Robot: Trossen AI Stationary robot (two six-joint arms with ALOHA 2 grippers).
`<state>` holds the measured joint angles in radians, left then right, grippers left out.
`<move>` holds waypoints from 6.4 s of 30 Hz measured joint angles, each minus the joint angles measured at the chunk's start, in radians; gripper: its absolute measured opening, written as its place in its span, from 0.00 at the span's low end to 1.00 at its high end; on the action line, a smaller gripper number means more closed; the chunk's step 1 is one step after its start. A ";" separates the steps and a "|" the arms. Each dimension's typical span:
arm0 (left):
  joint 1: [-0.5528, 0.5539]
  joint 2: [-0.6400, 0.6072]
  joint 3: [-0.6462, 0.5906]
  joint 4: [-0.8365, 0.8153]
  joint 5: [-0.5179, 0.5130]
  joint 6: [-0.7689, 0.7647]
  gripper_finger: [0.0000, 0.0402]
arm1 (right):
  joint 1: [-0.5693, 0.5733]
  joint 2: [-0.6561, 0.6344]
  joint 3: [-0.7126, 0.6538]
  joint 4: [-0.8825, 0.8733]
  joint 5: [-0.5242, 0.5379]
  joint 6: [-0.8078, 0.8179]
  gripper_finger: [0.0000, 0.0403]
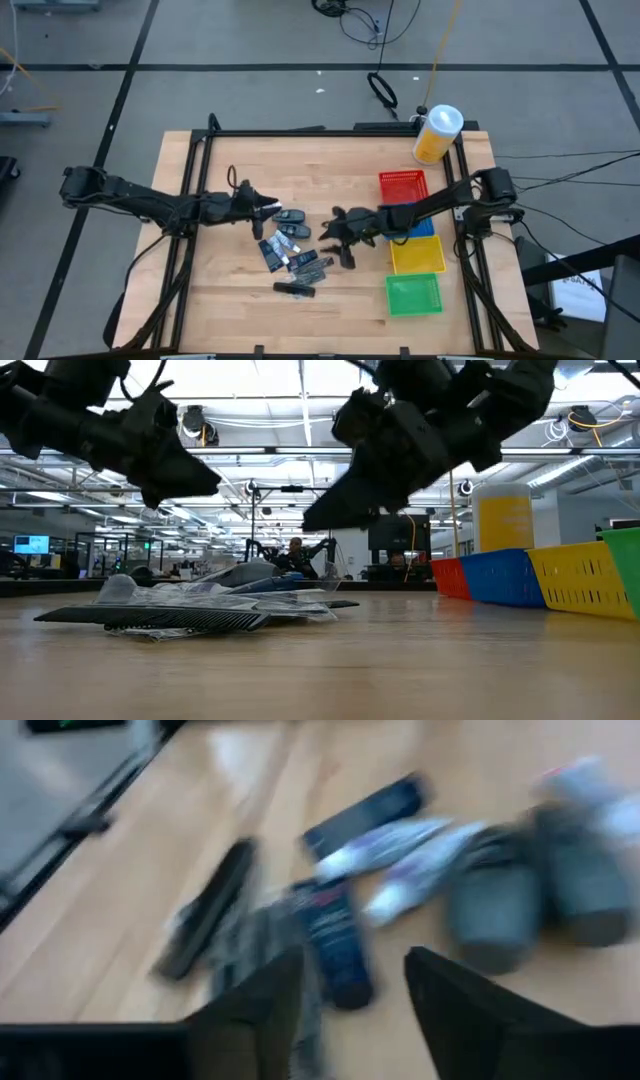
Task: Pick & Place Travel size toiletries
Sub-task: Put the black shaving cream into the yellow bin, then put the black comb into the green bin
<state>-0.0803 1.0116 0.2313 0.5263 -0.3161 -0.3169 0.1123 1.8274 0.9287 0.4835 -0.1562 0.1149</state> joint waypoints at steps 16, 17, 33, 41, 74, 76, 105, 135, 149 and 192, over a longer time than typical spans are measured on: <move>-0.106 0.273 0.003 0.222 -0.009 -0.046 0.32 | 0.033 0.236 0.156 0.004 0.078 -0.060 0.60; -0.107 0.284 0.003 0.227 -0.016 -0.053 0.32 | 0.033 0.236 0.158 0.005 0.079 -0.071 0.59; -0.116 0.379 0.002 0.310 -0.062 -0.078 0.32 | 0.018 0.147 0.158 -0.133 0.077 -0.075 0.28; -0.130 0.378 0.002 0.313 -0.061 -0.081 0.32 | 0.076 -0.227 0.158 -0.738 0.151 0.017 0.28; -0.138 0.378 0.002 0.318 -0.079 -0.073 0.32 | 0.271 -0.740 -0.276 -1.272 0.157 0.611 0.41; -0.138 0.378 0.002 0.318 -0.079 -0.073 0.32 | 0.260 -0.740 -0.277 -1.276 0.158 0.608 0.47; -0.265 0.378 0.116 0.263 0.058 0.039 0.32 | 0.137 -0.328 -0.148 -0.254 0.220 0.320 0.45; -0.196 0.837 0.468 -0.114 0.432 -0.019 0.03 | -0.050 0.080 -0.045 -0.036 -0.294 0.640 0.58; -0.184 0.693 0.465 -0.165 0.443 -0.013 0.00 | -0.052 0.080 -0.046 -0.061 -0.256 0.625 0.52; -0.151 0.680 0.463 -0.170 0.103 -0.216 0.00 | -0.068 0.081 -0.047 -0.183 -0.213 0.599 0.55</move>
<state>-0.2317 1.6919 0.6940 0.3559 -0.2135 -0.5334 0.0443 1.9083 0.8814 0.3008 -0.3691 0.7138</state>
